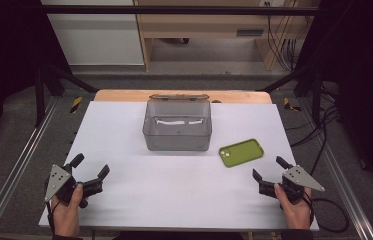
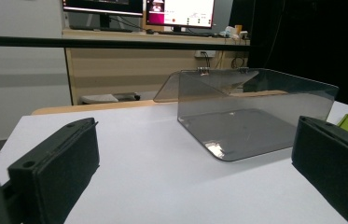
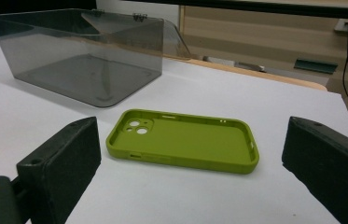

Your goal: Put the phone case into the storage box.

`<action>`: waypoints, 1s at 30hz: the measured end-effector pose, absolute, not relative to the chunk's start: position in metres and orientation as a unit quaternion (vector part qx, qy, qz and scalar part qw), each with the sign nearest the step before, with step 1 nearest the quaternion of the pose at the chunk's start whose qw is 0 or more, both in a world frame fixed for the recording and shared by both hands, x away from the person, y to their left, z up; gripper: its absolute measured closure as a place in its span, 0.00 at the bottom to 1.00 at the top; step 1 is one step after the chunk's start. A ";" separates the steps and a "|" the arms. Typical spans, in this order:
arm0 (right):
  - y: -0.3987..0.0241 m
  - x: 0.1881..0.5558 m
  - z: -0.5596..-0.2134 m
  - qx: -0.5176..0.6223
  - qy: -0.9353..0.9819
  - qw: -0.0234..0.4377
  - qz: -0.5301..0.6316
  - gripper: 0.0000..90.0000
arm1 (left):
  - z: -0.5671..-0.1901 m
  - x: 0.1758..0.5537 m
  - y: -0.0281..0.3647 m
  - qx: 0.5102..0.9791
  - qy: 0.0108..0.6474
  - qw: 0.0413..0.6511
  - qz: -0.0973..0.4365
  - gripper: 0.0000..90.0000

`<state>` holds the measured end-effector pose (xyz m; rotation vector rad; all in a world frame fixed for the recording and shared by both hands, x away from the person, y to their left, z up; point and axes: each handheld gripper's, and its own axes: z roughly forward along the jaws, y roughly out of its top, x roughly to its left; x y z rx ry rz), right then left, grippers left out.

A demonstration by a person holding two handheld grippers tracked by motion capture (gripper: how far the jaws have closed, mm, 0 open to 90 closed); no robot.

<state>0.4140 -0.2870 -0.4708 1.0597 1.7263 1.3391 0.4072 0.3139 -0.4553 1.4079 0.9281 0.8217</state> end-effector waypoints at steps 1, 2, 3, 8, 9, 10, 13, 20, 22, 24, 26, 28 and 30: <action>-0.287 0.414 -0.471 0.409 0.666 0.349 0.517 0.05 | -0.455 0.407 0.314 0.605 0.399 0.591 0.353 0.01; -0.287 0.413 -0.472 0.408 0.667 0.354 0.513 0.05 | -0.455 0.407 0.314 0.604 0.401 0.592 0.353 0.01; -0.287 0.413 -0.472 0.408 0.667 0.354 0.513 0.05 | -0.455 0.407 0.314 0.602 0.403 0.590 0.356 0.01; -0.288 0.413 -0.471 0.420 0.666 0.349 0.508 0.06 | -0.456 0.406 0.309 0.610 0.400 0.583 0.357 0.01; -0.288 0.413 -0.471 0.420 0.666 0.349 0.508 0.06 | -0.456 0.406 0.309 0.610 0.400 0.583 0.357 0.01; -0.287 0.413 -0.471 0.425 0.667 0.349 0.503 0.06 | -0.456 0.406 0.307 0.613 0.398 0.583 0.355 0.01; -0.285 0.414 -0.472 0.433 0.667 0.350 0.495 0.06 | -0.457 0.407 0.305 0.616 0.397 0.582 0.352 0.01; -0.276 0.419 -0.473 0.451 0.677 0.338 0.474 0.04 | -0.458 0.408 0.303 0.623 0.397 0.575 0.352 0.01; -0.270 0.421 -0.472 0.463 0.681 0.329 0.462 0.07 | -0.459 0.407 0.302 0.625 0.400 0.570 0.353 0.01; -0.263 0.424 -0.472 0.466 0.689 0.324 0.451 0.08 | -0.459 0.407 0.302 0.625 0.405 0.565 0.354 0.01; -0.260 0.426 -0.471 0.464 0.693 0.320 0.449 0.08 | -0.459 0.408 0.303 0.622 0.407 0.568 0.354 0.01; -0.250 0.433 -0.466 0.464 0.709 0.309 0.432 0.10 | -0.459 0.409 0.302 0.622 0.408 0.568 0.353 0.01; -0.244 0.439 -0.463 0.459 0.720 0.304 0.423 0.10 | -0.460 0.409 0.301 0.626 0.407 0.566 0.350 0.01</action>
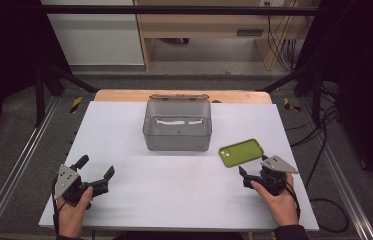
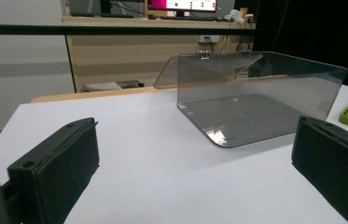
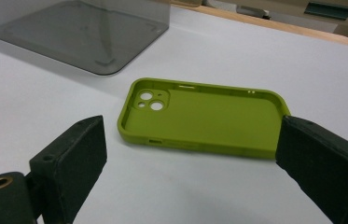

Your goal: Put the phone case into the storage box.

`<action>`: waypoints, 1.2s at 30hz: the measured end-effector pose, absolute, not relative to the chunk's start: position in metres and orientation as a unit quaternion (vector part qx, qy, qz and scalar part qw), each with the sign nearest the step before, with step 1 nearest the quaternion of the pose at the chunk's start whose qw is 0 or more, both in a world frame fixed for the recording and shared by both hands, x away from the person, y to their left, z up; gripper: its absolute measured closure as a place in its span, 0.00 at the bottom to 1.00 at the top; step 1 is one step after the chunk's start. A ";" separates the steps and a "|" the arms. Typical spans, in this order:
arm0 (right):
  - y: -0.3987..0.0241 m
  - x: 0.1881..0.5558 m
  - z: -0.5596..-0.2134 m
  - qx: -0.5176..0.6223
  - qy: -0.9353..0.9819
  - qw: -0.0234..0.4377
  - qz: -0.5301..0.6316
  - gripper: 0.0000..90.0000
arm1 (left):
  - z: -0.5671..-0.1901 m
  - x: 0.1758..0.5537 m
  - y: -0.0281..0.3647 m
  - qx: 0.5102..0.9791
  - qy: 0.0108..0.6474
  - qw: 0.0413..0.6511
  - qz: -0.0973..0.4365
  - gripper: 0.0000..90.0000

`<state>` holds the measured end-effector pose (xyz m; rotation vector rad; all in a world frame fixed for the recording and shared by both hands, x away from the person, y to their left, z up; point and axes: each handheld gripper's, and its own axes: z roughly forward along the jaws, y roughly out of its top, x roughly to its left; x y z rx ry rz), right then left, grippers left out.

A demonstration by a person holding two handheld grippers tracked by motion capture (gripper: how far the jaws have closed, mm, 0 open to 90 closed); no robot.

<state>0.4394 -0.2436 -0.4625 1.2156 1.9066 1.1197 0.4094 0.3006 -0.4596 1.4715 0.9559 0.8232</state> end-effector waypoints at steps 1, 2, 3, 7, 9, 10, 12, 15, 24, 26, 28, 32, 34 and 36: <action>-0.244 0.439 -0.463 0.459 0.720 0.304 0.423 0.10 | -0.460 0.409 0.301 0.626 0.407 0.566 0.350 0.01; -0.243 0.441 -0.462 0.457 0.722 0.305 0.420 0.10 | -0.459 0.409 0.300 0.626 0.405 0.568 0.349 0.01; -0.239 0.447 -0.460 0.453 0.730 0.303 0.413 0.10 | -0.459 0.409 0.300 0.626 0.404 0.568 0.348 0.01; -0.233 0.459 -0.456 0.457 0.735 0.292 0.407 0.14 | -0.459 0.408 0.297 0.631 0.397 0.569 0.347 0.01; -0.230 0.465 -0.455 0.461 0.737 0.281 0.406 0.19 | -0.459 0.408 0.296 0.632 0.393 0.570 0.348 0.01; -0.229 0.468 -0.453 0.463 0.737 0.281 0.405 0.23 | -0.459 0.408 0.296 0.633 0.392 0.570 0.348 0.01; -0.226 0.476 -0.450 0.461 0.743 0.275 0.400 0.45 | -0.459 0.409 0.296 0.633 0.391 0.571 0.347 0.01; -0.222 0.485 -0.448 0.462 0.753 0.275 0.380 0.65 | -0.459 0.410 0.296 0.634 0.391 0.570 0.347 0.01; -0.214 0.505 -0.455 0.468 0.774 0.248 0.347 1.00 | -0.459 0.408 0.295 0.634 0.388 0.573 0.345 0.01; -0.213 0.506 -0.457 0.462 0.782 0.242 0.342 1.00 | -0.458 0.408 0.296 0.634 0.386 0.575 0.344 0.01; -0.211 0.506 -0.458 0.459 0.784 0.238 0.342 1.00 | -0.458 0.408 0.295 0.635 0.385 0.575 0.343 0.01; -0.207 0.507 -0.460 0.454 0.791 0.224 0.343 1.00 | -0.458 0.409 0.292 0.636 0.384 0.576 0.340 0.01; -0.206 0.507 -0.461 0.453 0.792 0.223 0.343 1.00 | -0.458 0.408 0.292 0.637 0.382 0.576 0.341 0.01; -0.200 0.505 -0.464 0.442 0.802 0.210 0.341 1.00 | -0.458 0.408 0.292 0.637 0.381 0.576 0.342 0.01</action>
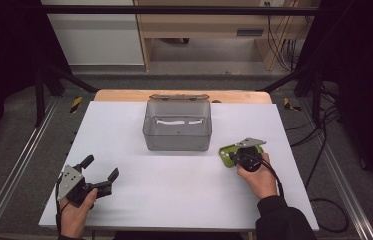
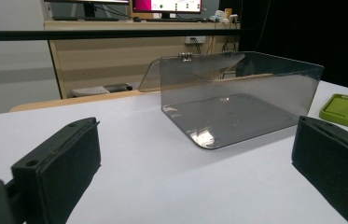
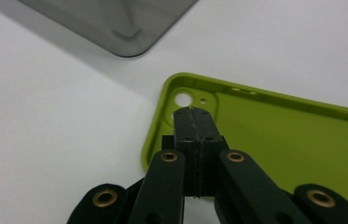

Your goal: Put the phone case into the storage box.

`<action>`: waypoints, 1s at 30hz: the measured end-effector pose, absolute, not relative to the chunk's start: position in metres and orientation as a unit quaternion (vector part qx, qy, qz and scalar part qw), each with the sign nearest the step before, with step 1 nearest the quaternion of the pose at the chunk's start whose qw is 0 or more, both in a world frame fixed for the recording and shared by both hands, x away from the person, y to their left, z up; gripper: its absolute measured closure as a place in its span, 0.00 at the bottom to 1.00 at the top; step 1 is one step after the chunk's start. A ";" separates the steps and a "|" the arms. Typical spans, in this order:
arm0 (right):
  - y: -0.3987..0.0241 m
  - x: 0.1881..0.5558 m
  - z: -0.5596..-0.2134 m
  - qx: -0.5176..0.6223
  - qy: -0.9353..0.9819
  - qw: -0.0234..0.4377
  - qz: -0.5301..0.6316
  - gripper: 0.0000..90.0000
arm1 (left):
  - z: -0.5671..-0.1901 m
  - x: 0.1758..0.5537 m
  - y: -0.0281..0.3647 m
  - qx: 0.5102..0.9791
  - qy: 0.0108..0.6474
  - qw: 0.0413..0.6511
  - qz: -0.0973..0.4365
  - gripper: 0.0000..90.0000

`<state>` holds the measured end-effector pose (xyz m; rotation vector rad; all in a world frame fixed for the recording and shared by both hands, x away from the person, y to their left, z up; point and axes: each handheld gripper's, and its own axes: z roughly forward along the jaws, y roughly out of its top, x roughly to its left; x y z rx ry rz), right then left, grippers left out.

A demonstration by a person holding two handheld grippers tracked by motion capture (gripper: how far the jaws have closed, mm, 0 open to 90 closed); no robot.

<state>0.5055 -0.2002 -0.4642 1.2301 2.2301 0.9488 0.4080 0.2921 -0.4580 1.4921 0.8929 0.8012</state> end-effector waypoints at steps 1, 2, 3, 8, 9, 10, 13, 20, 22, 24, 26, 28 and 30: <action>-0.199 0.505 -0.465 0.439 0.805 0.209 0.340 1.00 | -0.458 0.408 0.292 0.637 0.381 0.576 0.342 0.01; -0.196 0.505 -0.466 0.435 0.809 0.205 0.338 1.00 | -0.458 0.409 0.292 0.637 0.382 0.576 0.341 0.01; -0.195 0.505 -0.467 0.434 0.810 0.201 0.339 1.00 | -0.459 0.409 0.293 0.640 0.381 0.574 0.341 0.01; -0.190 0.506 -0.471 0.431 0.819 0.184 0.330 1.00 | -0.458 0.408 0.293 0.637 0.382 0.577 0.341 0.01; -0.190 0.506 -0.471 0.431 0.819 0.184 0.330 1.00 | -0.458 0.408 0.293 0.637 0.381 0.577 0.341 0.01; -0.188 0.505 -0.473 0.431 0.820 0.182 0.328 1.00 | -0.458 0.409 0.292 0.637 0.381 0.577 0.341 0.01; -0.186 0.504 -0.474 0.434 0.819 0.173 0.334 1.00 | -0.458 0.409 0.291 0.638 0.380 0.576 0.340 0.01; -0.157 0.484 -0.475 0.416 0.826 0.152 0.348 1.00 | -0.458 0.409 0.293 0.637 0.384 0.573 0.345 0.01; -0.147 0.477 -0.475 0.421 0.822 0.144 0.355 1.00 | -0.458 0.408 0.294 0.635 0.385 0.574 0.345 0.01; -0.143 0.476 -0.475 0.419 0.824 0.143 0.354 1.00 | -0.458 0.408 0.294 0.634 0.387 0.574 0.344 0.01; -0.126 0.468 -0.475 0.411 0.829 0.130 0.357 1.00 | -0.457 0.408 0.295 0.631 0.387 0.577 0.345 0.01; -0.113 0.464 -0.474 0.402 0.834 0.124 0.357 1.00 | -0.457 0.408 0.296 0.630 0.389 0.575 0.348 0.01; -0.100 0.460 -0.474 0.393 0.839 0.120 0.357 1.00 | -0.457 0.409 0.297 0.628 0.391 0.575 0.350 0.01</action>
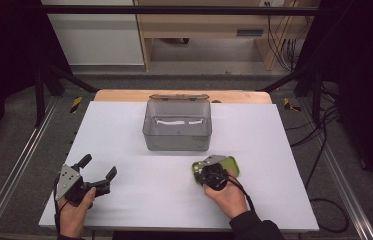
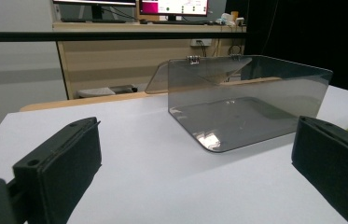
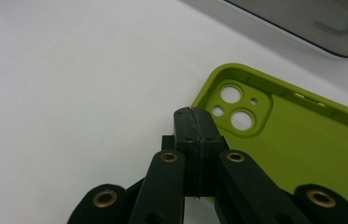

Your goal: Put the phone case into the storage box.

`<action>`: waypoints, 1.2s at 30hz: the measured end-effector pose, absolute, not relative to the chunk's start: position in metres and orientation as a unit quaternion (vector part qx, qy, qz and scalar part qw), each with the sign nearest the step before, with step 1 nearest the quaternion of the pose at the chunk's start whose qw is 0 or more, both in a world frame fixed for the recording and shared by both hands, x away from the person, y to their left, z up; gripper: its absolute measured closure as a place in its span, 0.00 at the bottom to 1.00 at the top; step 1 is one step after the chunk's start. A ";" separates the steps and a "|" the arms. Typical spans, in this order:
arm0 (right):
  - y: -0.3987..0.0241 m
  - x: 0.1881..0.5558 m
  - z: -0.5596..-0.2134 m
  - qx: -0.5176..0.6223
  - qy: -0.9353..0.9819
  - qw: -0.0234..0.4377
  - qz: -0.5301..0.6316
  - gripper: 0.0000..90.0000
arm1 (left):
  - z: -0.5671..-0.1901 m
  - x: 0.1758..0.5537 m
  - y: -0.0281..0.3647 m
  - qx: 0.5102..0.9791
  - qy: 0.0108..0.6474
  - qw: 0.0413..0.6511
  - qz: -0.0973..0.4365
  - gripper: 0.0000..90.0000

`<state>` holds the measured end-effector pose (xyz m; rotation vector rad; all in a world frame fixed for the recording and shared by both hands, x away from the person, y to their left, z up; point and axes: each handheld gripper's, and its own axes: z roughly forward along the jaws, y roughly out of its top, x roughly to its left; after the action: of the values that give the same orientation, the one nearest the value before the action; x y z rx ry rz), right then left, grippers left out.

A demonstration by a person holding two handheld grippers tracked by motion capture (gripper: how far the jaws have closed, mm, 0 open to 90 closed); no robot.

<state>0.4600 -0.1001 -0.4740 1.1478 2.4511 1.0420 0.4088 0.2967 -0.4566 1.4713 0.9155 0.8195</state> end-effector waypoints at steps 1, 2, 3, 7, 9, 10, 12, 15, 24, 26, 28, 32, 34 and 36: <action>-0.100 0.460 -0.474 0.393 0.839 0.120 0.357 1.00 | -0.457 0.409 0.297 0.628 0.391 0.575 0.350 0.01; -0.087 0.457 -0.474 0.389 0.842 0.116 0.357 1.00 | -0.456 0.409 0.298 0.624 0.395 0.576 0.350 0.01; -0.087 0.457 -0.474 0.389 0.842 0.116 0.357 1.00 | -0.456 0.409 0.298 0.624 0.395 0.576 0.350 0.02; -0.060 0.452 -0.473 0.383 0.845 0.104 0.359 1.00 | -0.457 0.409 0.305 0.615 0.407 0.576 0.353 0.02; -0.046 0.451 -0.473 0.374 0.849 0.105 0.358 1.00 | -0.456 0.408 0.307 0.610 0.410 0.577 0.355 0.02; -0.036 0.450 -0.473 0.370 0.852 0.107 0.356 1.00 | -0.456 0.408 0.309 0.608 0.412 0.579 0.354 0.02; -0.031 0.450 -0.473 0.367 0.853 0.107 0.355 1.00 | -0.456 0.408 0.310 0.605 0.415 0.580 0.353 0.02; -0.016 0.451 -0.472 0.359 0.858 0.105 0.353 1.00 | -0.456 0.408 0.311 0.602 0.419 0.582 0.352 0.02; 0.011 0.464 -0.471 0.358 0.860 0.096 0.349 1.00 | -0.457 0.409 0.312 0.600 0.421 0.582 0.351 0.02; 0.016 0.467 -0.470 0.359 0.862 0.096 0.345 1.00 | -0.457 0.409 0.312 0.600 0.421 0.582 0.351 0.02; 0.021 0.471 -0.470 0.358 0.862 0.097 0.345 1.00 | -0.457 0.409 0.313 0.599 0.422 0.583 0.351 0.02; 0.031 0.476 -0.468 0.357 0.865 0.097 0.339 1.00 | -0.456 0.410 0.313 0.599 0.422 0.584 0.351 0.02; 0.036 0.479 -0.468 0.354 0.867 0.097 0.336 1.00 | -0.456 0.410 0.313 0.598 0.422 0.584 0.350 0.02; 0.039 0.480 -0.468 0.354 0.868 0.097 0.336 1.00 | -0.456 0.410 0.313 0.598 0.422 0.584 0.350 0.02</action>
<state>0.4799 0.0387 -0.4675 1.0475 2.5686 0.9935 0.4098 0.3135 -0.4561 1.3959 0.9840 0.8174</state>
